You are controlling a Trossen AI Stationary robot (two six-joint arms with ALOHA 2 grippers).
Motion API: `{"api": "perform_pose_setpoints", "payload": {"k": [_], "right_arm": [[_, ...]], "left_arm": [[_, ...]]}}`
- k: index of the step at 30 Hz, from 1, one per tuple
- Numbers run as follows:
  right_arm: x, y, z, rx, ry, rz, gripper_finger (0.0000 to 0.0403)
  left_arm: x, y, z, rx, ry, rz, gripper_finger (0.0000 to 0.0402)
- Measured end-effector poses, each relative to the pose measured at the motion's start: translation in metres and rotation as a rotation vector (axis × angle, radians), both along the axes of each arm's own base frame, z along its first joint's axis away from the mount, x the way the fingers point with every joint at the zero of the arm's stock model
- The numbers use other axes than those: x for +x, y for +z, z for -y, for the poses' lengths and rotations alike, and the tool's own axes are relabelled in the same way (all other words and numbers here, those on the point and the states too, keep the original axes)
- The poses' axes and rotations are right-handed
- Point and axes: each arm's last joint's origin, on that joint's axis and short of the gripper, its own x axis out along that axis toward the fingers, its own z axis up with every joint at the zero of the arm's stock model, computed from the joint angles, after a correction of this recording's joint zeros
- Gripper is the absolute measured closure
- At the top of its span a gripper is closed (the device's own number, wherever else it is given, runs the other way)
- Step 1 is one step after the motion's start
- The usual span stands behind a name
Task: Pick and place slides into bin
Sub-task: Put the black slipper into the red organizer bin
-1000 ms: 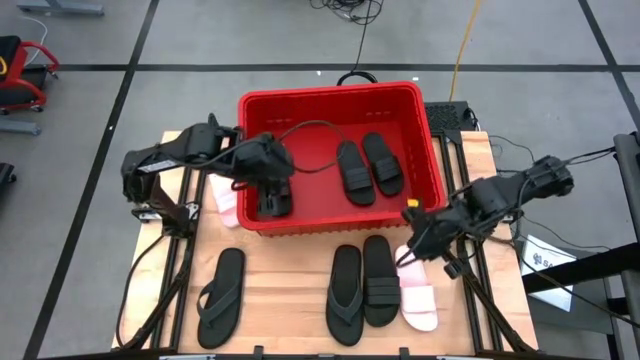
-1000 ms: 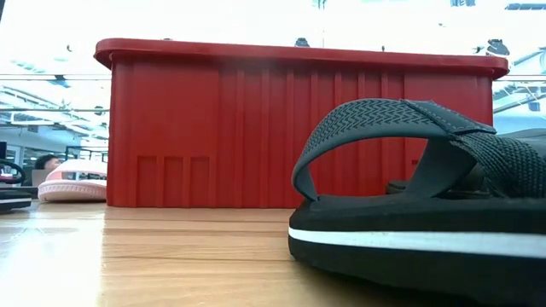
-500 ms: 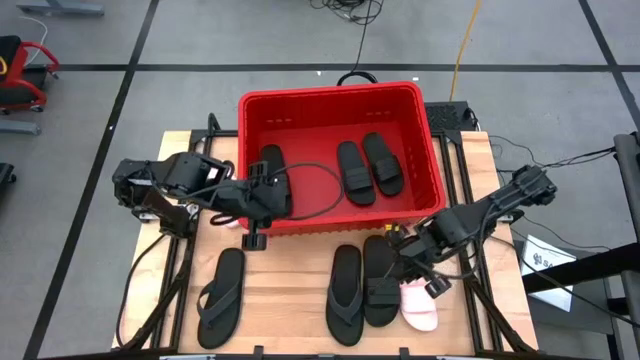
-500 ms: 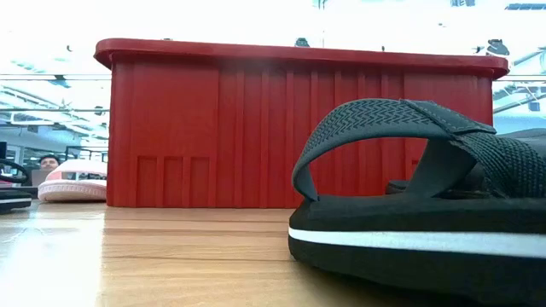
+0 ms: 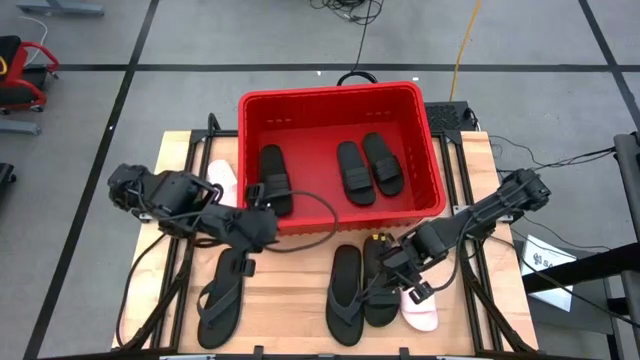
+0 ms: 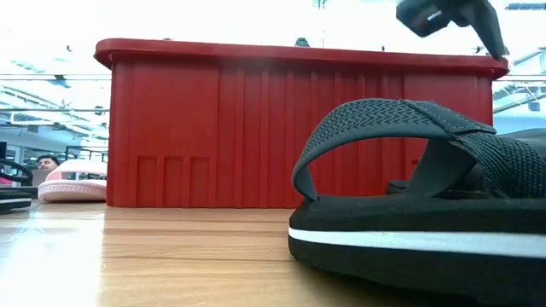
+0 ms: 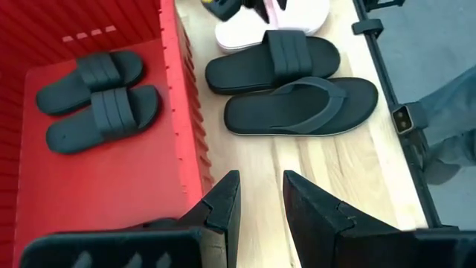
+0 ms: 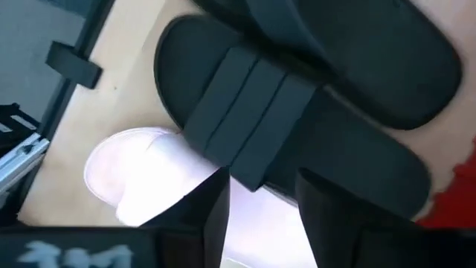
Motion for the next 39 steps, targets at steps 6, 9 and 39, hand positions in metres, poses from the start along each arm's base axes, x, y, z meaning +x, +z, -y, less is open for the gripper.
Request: {"api": "perform_pose_setpoints", "payload": {"k": [6,9,39], "right_arm": [[-0.008,-0.036,0.003,0.020,-0.004,-0.075,0.0258],[-0.010,-0.049,0.004,0.015,0.001,-0.081,0.0258],[-0.002,-0.085,0.013,0.332,-0.082,-0.058,0.0273]], "left_arm": [[-0.002,0.000,0.005,0.006,-0.013,0.004,0.0304],[-0.002,0.000,0.005,0.005,-0.012,0.004,0.0304],[0.000,0.000,0.000,0.003,0.010,0.003,0.0304]]}}
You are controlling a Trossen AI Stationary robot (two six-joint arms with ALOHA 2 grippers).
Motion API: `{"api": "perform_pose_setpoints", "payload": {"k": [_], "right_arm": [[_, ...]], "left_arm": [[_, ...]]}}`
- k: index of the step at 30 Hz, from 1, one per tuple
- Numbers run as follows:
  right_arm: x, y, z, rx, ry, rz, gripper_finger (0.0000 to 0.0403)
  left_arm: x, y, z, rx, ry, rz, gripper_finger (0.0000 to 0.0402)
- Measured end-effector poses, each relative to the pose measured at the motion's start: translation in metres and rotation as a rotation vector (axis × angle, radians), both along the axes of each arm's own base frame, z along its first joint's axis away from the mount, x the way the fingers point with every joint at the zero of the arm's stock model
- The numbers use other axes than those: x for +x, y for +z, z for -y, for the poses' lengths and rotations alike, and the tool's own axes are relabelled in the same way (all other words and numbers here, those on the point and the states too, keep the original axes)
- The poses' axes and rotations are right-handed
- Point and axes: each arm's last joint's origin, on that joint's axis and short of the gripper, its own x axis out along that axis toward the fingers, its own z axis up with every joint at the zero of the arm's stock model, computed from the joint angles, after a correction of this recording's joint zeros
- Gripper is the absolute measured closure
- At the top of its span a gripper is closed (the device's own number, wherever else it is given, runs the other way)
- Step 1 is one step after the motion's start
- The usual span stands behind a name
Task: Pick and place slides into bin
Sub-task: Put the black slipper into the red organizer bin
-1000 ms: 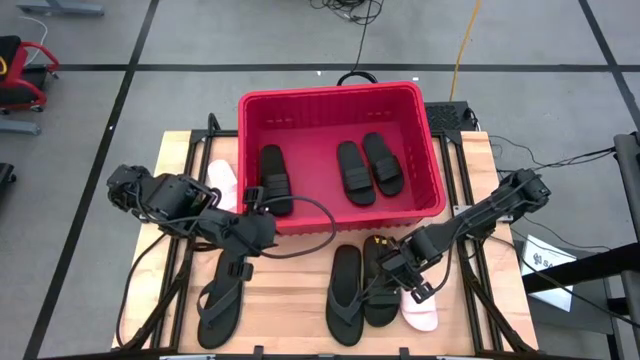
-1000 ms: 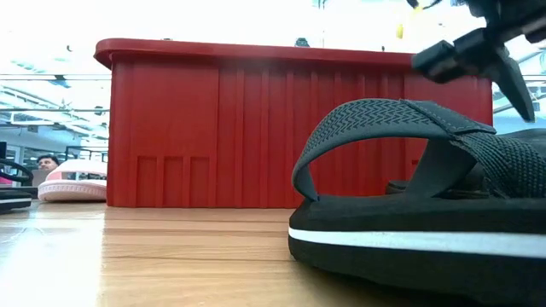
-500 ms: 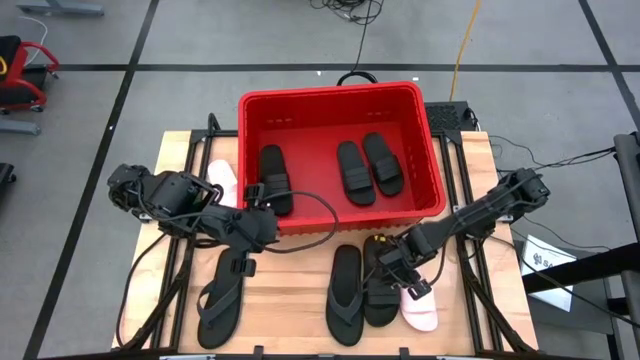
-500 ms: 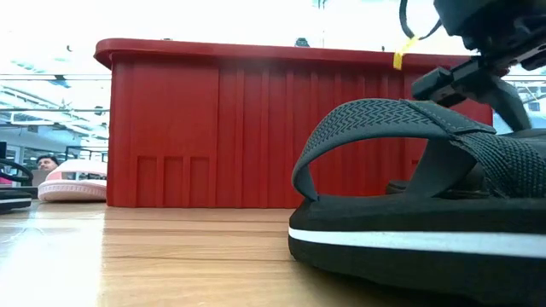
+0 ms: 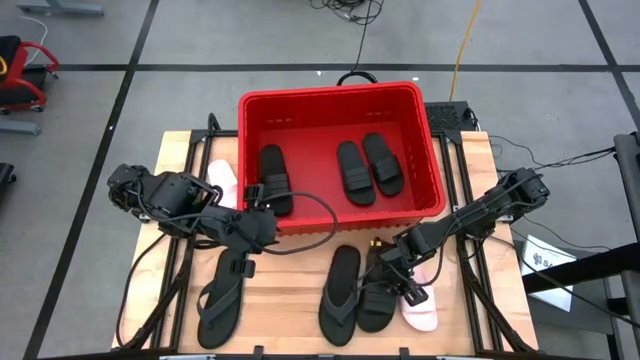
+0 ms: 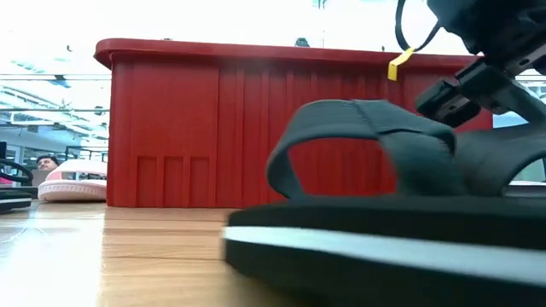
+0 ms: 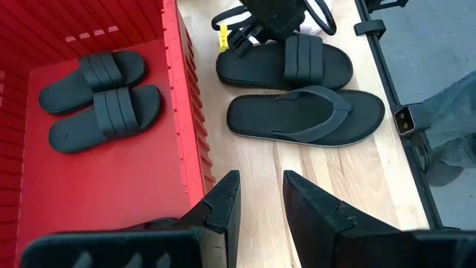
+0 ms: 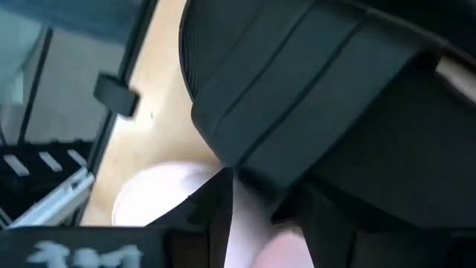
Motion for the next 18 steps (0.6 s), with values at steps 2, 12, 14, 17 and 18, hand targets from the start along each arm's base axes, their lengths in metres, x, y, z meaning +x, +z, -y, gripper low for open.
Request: {"api": "perform_pose_setpoints", "payload": {"k": [2,12,14,17,18], "right_arm": [[0.003,0.001,-0.001,0.016,-0.026,0.017,0.0279],[0.010,0.003,-0.005,0.074,-0.109,0.058,0.0313],[0.008,-0.004,-0.004,0.087,-0.138,0.049,0.0311],[0.004,-0.015,-0.003,0.144,-0.184,0.032,0.0301],[0.004,-0.017,-0.003,0.176,-0.189,0.026,0.0296]], "left_arm": [[0.000,0.000,0.000,-0.003,0.003,0.000,0.0304],[0.000,0.000,-0.001,-0.019,0.026,0.000,0.0304],[0.000,0.000,-0.001,-0.024,0.032,0.000,0.0304],[0.000,0.000,-0.001,-0.026,0.034,0.000,0.0304],[0.000,0.000,-0.001,-0.027,0.036,0.000,0.0304]]}}
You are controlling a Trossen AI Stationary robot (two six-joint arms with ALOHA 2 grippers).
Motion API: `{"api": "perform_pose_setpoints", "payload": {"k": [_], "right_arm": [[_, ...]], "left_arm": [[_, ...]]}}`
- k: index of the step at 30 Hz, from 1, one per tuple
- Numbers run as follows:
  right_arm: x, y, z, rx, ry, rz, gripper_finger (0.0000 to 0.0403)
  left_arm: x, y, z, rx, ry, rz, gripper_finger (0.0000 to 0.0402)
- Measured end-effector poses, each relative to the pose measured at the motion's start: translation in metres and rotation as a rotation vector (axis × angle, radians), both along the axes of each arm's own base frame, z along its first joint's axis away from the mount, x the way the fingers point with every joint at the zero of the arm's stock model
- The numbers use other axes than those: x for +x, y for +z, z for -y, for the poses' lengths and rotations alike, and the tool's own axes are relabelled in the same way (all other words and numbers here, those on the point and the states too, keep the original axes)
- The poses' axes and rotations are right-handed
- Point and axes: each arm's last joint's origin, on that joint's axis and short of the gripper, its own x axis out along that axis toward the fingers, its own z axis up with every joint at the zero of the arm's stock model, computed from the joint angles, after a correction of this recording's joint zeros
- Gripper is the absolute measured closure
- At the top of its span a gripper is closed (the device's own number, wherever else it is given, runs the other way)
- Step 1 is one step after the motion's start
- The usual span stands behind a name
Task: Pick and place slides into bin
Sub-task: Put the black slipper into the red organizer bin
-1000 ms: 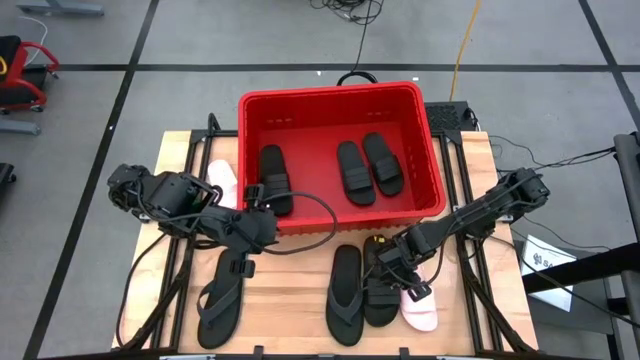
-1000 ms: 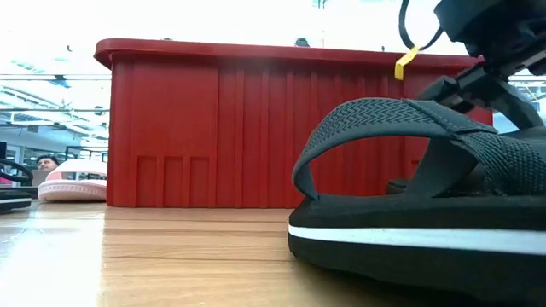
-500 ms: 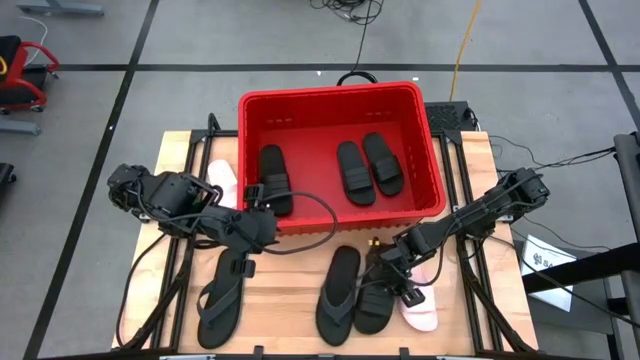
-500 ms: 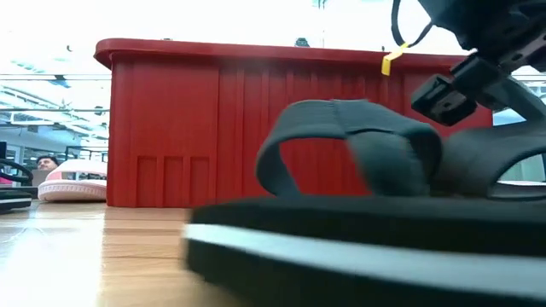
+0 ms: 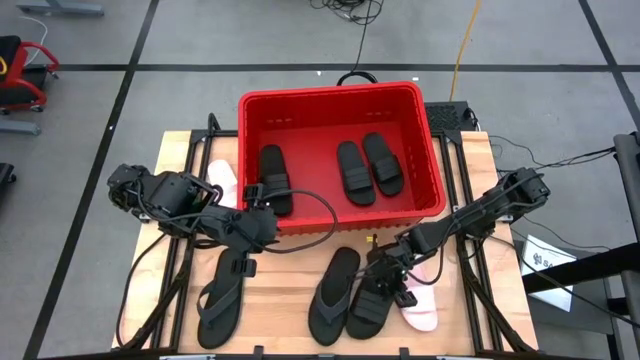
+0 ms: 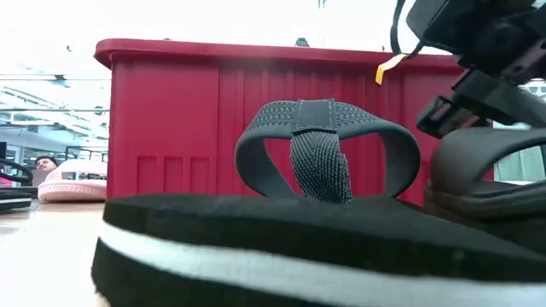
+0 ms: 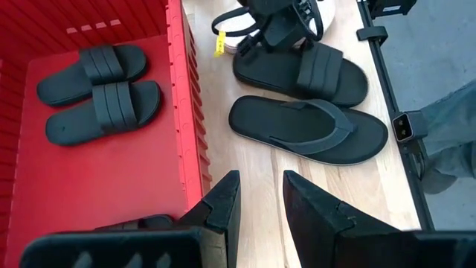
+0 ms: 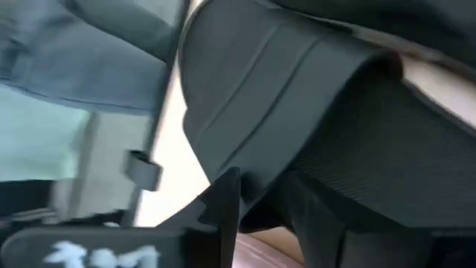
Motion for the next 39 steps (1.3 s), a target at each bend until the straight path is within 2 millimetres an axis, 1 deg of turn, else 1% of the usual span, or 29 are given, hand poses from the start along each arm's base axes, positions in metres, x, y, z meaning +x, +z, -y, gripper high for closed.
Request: {"api": "perform_pose_setpoints", "payload": {"k": [4,9,12,15,19,24,28,30,33,35,38,39], "right_arm": [[-0.001,-0.004,-0.002,0.085,-0.021,-0.017,0.0274],[-0.002,-0.004,-0.004,0.094,-0.009,-0.025,0.0245],[-0.002,-0.004,-0.004,0.094,-0.009,-0.025,0.0235],[-0.002,-0.004,-0.005,0.075,-0.016,-0.015,0.0235],[-0.002,-0.005,-0.008,0.092,-0.007,0.017,0.0241],[-0.009,-0.018,-0.010,0.169,-0.058,0.053,0.0242],[-0.013,-0.024,-0.009,0.222,-0.089,0.090,0.0244],[-0.013,-0.025,-0.008,0.210,-0.101,0.108,0.0254],[-0.013,-0.025,-0.009,0.193,-0.103,0.128,0.0285],[-0.012,-0.024,-0.009,0.197,-0.101,0.137,0.0317],[-0.012,-0.024,-0.009,0.203,-0.112,0.125,0.0375],[-0.012,-0.024,-0.010,0.204,-0.111,0.124,0.0387]], "left_arm": [[0.000,0.000,-0.001,-0.001,0.003,0.000,0.0304],[0.001,0.000,-0.002,0.000,0.008,0.000,0.0304],[0.002,0.000,-0.004,-0.004,0.019,0.000,0.0304],[0.002,0.000,-0.005,-0.004,0.024,0.000,0.0304],[0.002,0.000,-0.006,-0.004,0.026,0.000,0.0304],[0.002,0.000,-0.006,-0.007,0.024,-0.001,0.0304],[0.002,0.000,-0.006,-0.007,0.024,-0.001,0.0304],[0.002,0.000,-0.006,-0.007,0.024,-0.001,0.0304],[0.002,0.000,-0.006,-0.007,0.024,-0.001,0.0304],[0.002,0.000,-0.006,-0.007,0.025,-0.001,0.0304],[0.002,0.000,-0.006,-0.009,0.026,-0.001,0.0304],[0.002,0.000,-0.006,-0.009,0.027,-0.001,0.0304]]}}
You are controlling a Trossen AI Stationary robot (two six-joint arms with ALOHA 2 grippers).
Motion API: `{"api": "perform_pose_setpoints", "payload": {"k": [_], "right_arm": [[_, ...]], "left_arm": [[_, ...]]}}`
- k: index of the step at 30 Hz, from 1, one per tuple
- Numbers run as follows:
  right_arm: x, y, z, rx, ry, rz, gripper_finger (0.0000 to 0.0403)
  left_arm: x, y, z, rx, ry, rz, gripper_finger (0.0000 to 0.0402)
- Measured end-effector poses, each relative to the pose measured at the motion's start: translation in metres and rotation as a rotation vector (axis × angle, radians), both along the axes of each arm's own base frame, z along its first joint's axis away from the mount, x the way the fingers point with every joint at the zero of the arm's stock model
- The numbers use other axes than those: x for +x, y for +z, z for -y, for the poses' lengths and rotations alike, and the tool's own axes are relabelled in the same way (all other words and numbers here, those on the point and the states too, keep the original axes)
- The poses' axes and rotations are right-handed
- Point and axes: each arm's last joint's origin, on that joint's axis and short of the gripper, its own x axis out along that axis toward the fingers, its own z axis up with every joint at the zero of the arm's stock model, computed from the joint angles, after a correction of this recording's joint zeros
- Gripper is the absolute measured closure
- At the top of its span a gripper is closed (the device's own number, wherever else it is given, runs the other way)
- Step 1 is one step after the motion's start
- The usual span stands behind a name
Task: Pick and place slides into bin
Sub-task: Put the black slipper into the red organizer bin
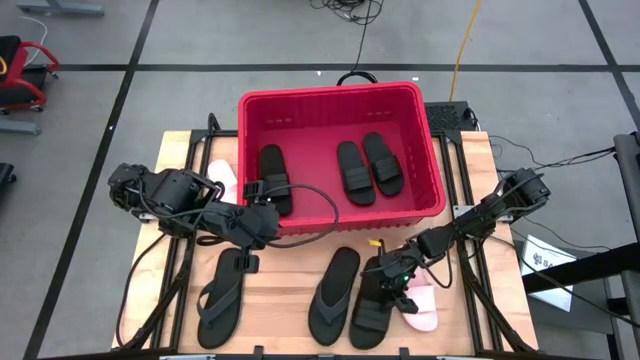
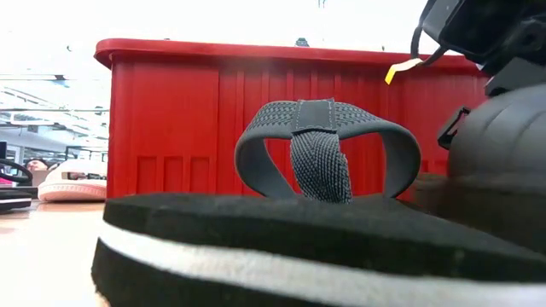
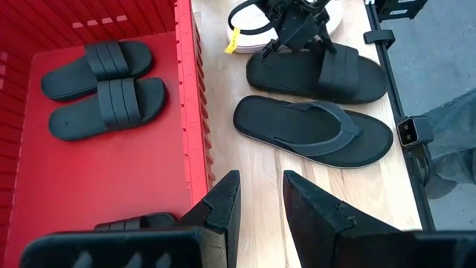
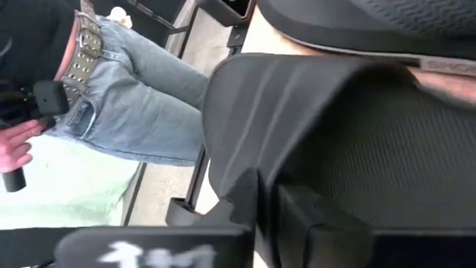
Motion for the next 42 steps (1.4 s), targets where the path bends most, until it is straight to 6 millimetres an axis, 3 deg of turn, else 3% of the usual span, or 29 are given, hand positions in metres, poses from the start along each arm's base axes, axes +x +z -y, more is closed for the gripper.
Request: {"api": "perform_pose_setpoints", "payload": {"k": [10,16,24,35,42], "right_arm": [[-0.003,0.005,0.002,-0.014,-0.034,-0.014,0.0399],[-0.013,0.025,0.004,0.017,-0.069,-0.044,0.0400],[-0.025,0.089,0.008,-0.025,-0.130,-0.022,0.0401],[-0.026,0.181,0.020,-0.176,-0.185,0.166,0.0402],[-0.021,0.222,0.048,-0.249,-0.287,0.237,0.0402]], "left_arm": [[0.000,0.000,0.000,0.006,-0.008,0.000,0.0304],[0.000,0.000,0.000,0.009,-0.009,-0.003,0.0304],[-0.001,-0.001,0.000,0.016,-0.016,-0.009,0.0304],[0.000,-0.001,0.000,0.029,-0.032,-0.009,0.0304],[0.000,-0.001,0.000,0.031,-0.030,-0.008,0.0304]]}}
